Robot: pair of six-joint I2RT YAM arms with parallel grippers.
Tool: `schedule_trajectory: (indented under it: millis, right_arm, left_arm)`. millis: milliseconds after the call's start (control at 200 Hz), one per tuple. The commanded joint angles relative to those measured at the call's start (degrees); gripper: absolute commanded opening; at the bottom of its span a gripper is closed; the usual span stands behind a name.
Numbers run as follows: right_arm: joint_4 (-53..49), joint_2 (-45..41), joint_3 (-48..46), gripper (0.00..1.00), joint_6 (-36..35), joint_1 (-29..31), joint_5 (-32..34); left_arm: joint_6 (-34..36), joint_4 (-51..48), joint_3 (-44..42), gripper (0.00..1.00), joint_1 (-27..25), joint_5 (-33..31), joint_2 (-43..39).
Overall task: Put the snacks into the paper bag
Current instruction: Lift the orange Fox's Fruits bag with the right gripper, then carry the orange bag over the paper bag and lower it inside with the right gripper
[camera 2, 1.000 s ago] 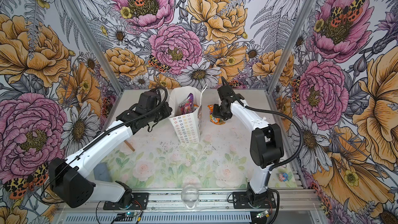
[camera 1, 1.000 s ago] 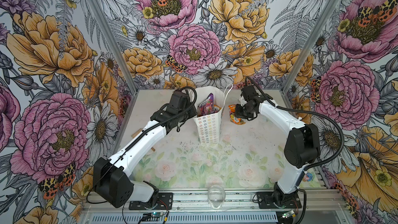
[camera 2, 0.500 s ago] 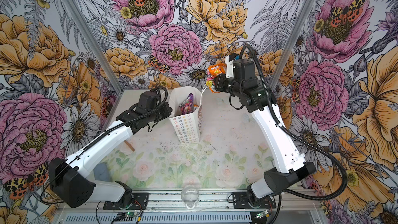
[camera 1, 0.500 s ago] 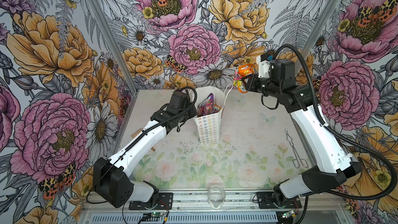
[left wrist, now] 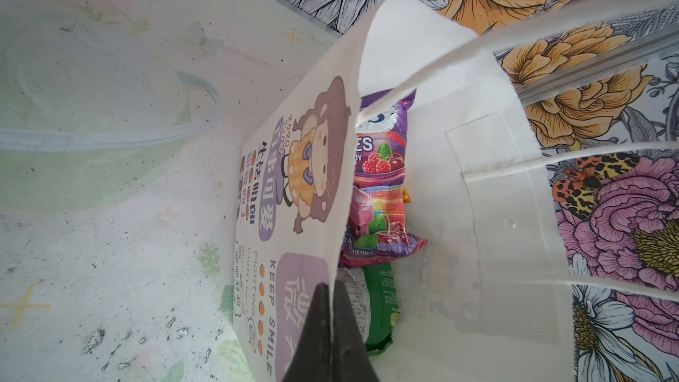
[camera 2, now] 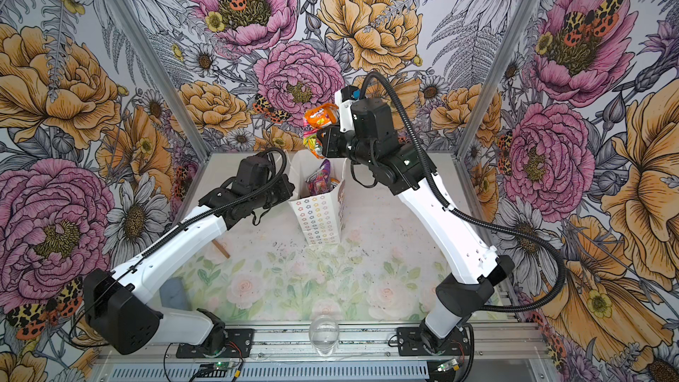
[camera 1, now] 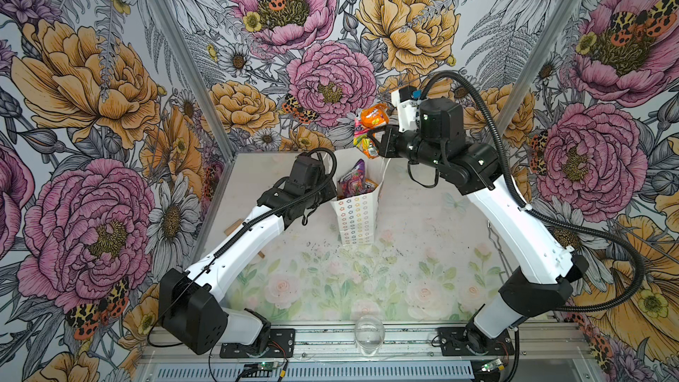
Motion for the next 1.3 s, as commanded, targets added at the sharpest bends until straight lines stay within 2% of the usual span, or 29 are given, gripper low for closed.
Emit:
schedule_trajectory:
  millis: [0, 295, 811, 1296]
  right_arm:
    - [1.62, 0.89, 2.1, 0.0, 0.64, 1.56, 3.9]
    - [-2.9, 3.91, 0.73, 0.0, 0.26, 3.64, 10.87]
    - [-9.94, 11.9, 4.02, 0.0, -1.05, 3.78, 15.26]
    - [-18.97, 15.41, 8.44, 0.0, -1.36, 4.41, 17.88]
  left_arm:
    - [-0.28, 1.67, 1.76, 0.0, -0.29, -0.06, -0.1]
    - [-0.54, 1.93, 1.61, 0.0, -0.68, -0.52, -0.56]
    - [-0.89, 2.72, 2.16, 0.0, -2.05, -1.0, -0.38]
    - [-1.37, 3.24, 2.38, 0.0, -2.1, -1.09, 0.4]
